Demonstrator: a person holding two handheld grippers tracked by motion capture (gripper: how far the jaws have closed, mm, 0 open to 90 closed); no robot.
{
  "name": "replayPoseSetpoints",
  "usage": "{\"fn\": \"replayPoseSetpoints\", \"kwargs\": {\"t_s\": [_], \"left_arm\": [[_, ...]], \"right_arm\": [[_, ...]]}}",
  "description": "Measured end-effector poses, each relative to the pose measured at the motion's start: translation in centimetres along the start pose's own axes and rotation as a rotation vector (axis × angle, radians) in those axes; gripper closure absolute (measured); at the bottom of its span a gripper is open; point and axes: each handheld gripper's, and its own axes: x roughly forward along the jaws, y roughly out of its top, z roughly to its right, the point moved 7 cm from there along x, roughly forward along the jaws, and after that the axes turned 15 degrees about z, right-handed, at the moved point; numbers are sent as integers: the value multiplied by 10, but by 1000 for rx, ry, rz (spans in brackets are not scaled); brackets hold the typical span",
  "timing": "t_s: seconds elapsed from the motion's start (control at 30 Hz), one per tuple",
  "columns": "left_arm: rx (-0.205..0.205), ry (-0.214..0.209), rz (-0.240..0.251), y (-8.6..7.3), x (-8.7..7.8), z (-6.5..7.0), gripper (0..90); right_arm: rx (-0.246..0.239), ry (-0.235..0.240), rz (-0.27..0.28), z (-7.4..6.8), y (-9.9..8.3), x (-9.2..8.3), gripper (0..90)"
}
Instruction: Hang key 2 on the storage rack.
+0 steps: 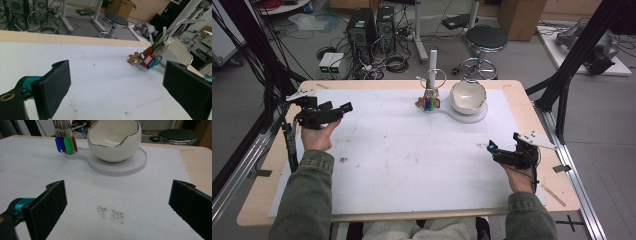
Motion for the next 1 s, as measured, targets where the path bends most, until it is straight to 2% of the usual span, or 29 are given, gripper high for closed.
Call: {"fn": "replayPoseSetpoints", "kwargs": {"t_s": [0.37, 0.53, 0.67, 0.8, 0.9, 1.0], "left_arm": [[-10, 45, -7, -12, -18, -13, 84], [5, 64, -11, -20, -27, -19, 83], [5, 49, 8, -26, -34, -23, 82], [31, 75, 10, -37, -43, -30, 71], [35, 91, 8, -41, -49, -35, 71], [86, 106, 27, -41, -55, -36, 71]], "right_arm": [[-2, -1, 1, 0, 0, 0, 7], [1, -2, -2, 0, 0, 0, 6], [-1, -1, -1, 0, 0, 0, 7], [-2, -2, -2, 0, 0, 0, 7], [-4, -2, -3, 0, 0, 0, 7], [-5, -1, -1, 0, 0, 0, 7]]}}
